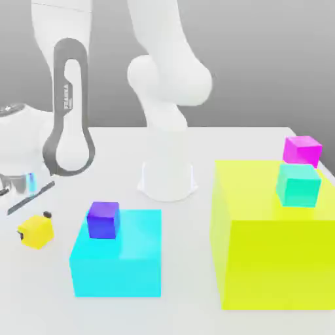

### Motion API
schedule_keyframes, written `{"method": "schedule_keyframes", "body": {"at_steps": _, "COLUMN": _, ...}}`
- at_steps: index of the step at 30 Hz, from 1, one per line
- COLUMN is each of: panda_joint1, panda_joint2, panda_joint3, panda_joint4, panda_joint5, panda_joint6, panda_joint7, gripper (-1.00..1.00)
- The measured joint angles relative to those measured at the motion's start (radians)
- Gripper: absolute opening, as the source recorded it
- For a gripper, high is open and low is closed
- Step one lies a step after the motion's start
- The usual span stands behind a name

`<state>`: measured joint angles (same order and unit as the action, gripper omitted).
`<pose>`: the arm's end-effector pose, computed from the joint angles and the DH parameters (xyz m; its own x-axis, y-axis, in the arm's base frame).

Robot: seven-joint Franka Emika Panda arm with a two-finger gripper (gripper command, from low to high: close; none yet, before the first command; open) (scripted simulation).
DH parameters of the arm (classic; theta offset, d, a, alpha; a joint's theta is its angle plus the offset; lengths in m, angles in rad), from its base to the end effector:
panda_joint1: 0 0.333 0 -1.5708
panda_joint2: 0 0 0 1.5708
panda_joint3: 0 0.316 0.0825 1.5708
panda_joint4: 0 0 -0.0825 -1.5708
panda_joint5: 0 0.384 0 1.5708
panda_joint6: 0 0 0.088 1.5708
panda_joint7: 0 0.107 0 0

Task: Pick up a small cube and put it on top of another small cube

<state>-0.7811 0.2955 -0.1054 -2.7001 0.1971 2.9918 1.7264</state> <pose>0.2357 -0.3176 0.1370 -0.9433 -0.3319 0.0011 -0.3319 0.9433 -0.0011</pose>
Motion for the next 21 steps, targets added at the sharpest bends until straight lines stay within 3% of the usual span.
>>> {"method": "schedule_keyframes", "body": {"at_steps": 5, "panda_joint1": -0.005, "panda_joint2": 0.003, "panda_joint3": 0.005, "panda_joint4": 0.0, "panda_joint5": 0.0, "panda_joint6": 0.004, "panda_joint7": 0.0, "gripper": -1.0}}
{"method": "schedule_keyframes", "body": {"at_steps": 11, "panda_joint1": 0.032, "panda_joint2": -0.191, "panda_joint3": -0.063, "panda_joint4": -0.036, "panda_joint5": -0.136, "panda_joint6": -0.151, "panda_joint7": 0.101, "gripper": -1.0}}
{"method": "schedule_keyframes", "body": {"at_steps": 21, "panda_joint1": 0.412, "panda_joint2": -0.452, "panda_joint3": 0.169, "panda_joint4": 0.138, "panda_joint5": -0.1, "panda_joint6": -0.557, "panda_joint7": 0.109, "gripper": -1.0}}
